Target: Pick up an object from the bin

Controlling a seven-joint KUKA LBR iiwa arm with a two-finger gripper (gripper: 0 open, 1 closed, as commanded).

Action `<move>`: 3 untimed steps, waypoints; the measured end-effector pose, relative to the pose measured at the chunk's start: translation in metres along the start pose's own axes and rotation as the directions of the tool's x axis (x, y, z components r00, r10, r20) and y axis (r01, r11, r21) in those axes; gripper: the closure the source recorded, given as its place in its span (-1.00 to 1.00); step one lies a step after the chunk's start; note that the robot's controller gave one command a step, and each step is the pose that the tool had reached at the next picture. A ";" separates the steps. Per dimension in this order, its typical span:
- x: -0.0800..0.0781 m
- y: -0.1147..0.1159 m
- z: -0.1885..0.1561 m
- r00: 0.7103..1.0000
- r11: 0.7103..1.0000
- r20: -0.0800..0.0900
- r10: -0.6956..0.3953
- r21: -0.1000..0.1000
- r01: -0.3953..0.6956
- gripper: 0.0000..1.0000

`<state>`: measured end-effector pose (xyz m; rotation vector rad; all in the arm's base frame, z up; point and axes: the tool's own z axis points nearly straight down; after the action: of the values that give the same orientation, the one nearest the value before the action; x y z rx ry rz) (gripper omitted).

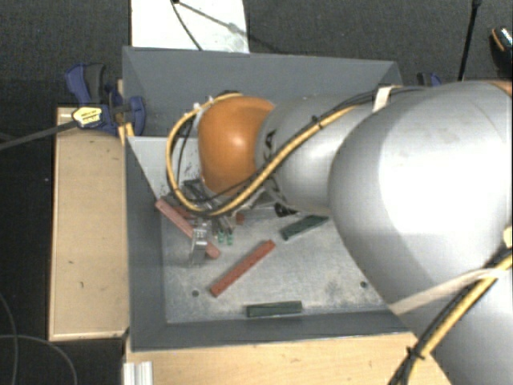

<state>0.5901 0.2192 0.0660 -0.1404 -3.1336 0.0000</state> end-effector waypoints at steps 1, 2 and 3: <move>0.006 0.008 -0.036 0.944 0.944 0.009 0.331 -0.006 -0.331 -1.00; 0.014 0.021 -0.035 0.890 0.890 0.007 0.455 -0.007 -0.455 -1.00; 0.001 0.006 -0.004 0.794 0.794 0.003 0.608 -0.001 -0.608 -1.00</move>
Offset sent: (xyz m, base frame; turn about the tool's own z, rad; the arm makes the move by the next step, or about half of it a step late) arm -0.0063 0.0083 0.0340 0.3383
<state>0.5895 0.2248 0.0697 -1.1397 -2.9261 0.0020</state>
